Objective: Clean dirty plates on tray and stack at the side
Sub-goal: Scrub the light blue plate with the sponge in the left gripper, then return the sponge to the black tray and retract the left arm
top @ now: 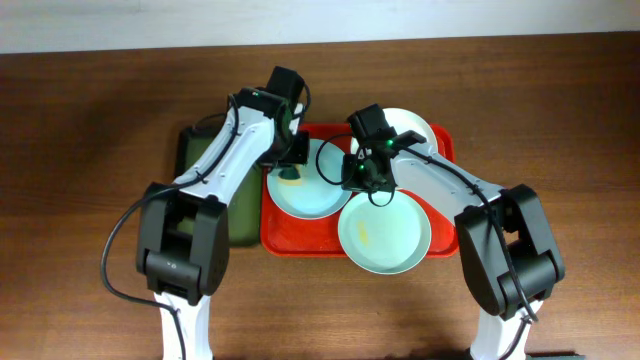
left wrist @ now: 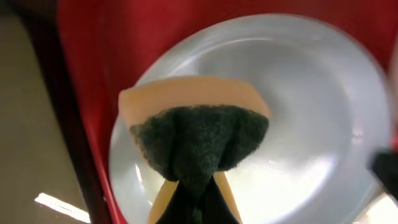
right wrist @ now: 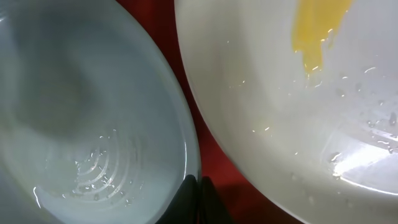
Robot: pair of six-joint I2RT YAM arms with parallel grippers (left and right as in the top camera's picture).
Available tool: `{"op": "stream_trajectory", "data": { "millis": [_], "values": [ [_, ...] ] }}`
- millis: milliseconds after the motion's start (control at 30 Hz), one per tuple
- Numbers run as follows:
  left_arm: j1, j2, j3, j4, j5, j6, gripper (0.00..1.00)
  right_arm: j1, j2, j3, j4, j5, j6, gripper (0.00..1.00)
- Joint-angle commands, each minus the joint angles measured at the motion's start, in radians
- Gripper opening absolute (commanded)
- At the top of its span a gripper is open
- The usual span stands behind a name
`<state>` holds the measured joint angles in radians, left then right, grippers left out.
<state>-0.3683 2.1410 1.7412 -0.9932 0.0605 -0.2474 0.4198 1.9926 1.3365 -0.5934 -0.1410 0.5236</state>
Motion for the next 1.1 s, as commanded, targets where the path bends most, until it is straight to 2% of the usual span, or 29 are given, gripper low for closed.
{"op": "stream_trajectory", "data": {
  "millis": [0, 167, 200, 333, 433, 567, 633, 700, 800, 900, 967, 1067],
  "values": [
    [-0.002, -0.02, -0.098, 0.079, -0.068, -0.029, 0.0, 0.007, 0.011, -0.005, 0.002, -0.006, 0.009, 0.04],
    [-0.003, -0.02, -0.23, 0.206, -0.023, -0.029, 0.0, 0.007, 0.011, -0.005, 0.003, -0.006, 0.009, 0.04],
    [-0.004, -0.02, -0.237, 0.208, 0.018, -0.029, 0.0, 0.007, 0.011, -0.005, 0.003, -0.006, 0.009, 0.04],
    [-0.005, -0.02, -0.237, 0.231, 0.341, -0.028, 0.0, 0.007, 0.011, -0.005, 0.003, -0.006, 0.009, 0.04],
    [-0.005, -0.02, -0.237, 0.267, 0.497, -0.028, 0.0, 0.007, 0.011, -0.005, 0.003, -0.006, 0.009, 0.04],
    [0.021, -0.037, -0.189, 0.22, 0.546, -0.018, 0.0, 0.007, 0.011, -0.005, 0.003, -0.006, 0.009, 0.04],
    [0.051, -0.093, -0.141, 0.163, 0.506, -0.003, 0.0, 0.007, 0.011, -0.005, 0.003, -0.006, 0.009, 0.04],
    [0.072, -0.166, -0.119, 0.13, 0.396, -0.001, 0.0, 0.007, 0.011, -0.005, 0.003, -0.006, 0.009, 0.05],
    [0.099, -0.298, -0.119, 0.033, 0.023, 0.011, 0.0, 0.007, 0.011, -0.005, 0.002, -0.006, 0.009, 0.11],
    [0.132, -0.327, -0.119, -0.1, -0.22, 0.01, 0.0, 0.007, 0.011, -0.005, 0.002, -0.006, 0.009, 0.13],
    [0.158, -0.32, -0.13, -0.134, -0.255, 0.01, 0.0, 0.007, 0.011, -0.005, 0.002, -0.006, 0.009, 0.14],
    [0.217, -0.308, -0.197, -0.1, -0.255, -0.007, 0.0, 0.007, 0.011, -0.005, -0.001, -0.006, 0.009, 0.18]
  ]
}}
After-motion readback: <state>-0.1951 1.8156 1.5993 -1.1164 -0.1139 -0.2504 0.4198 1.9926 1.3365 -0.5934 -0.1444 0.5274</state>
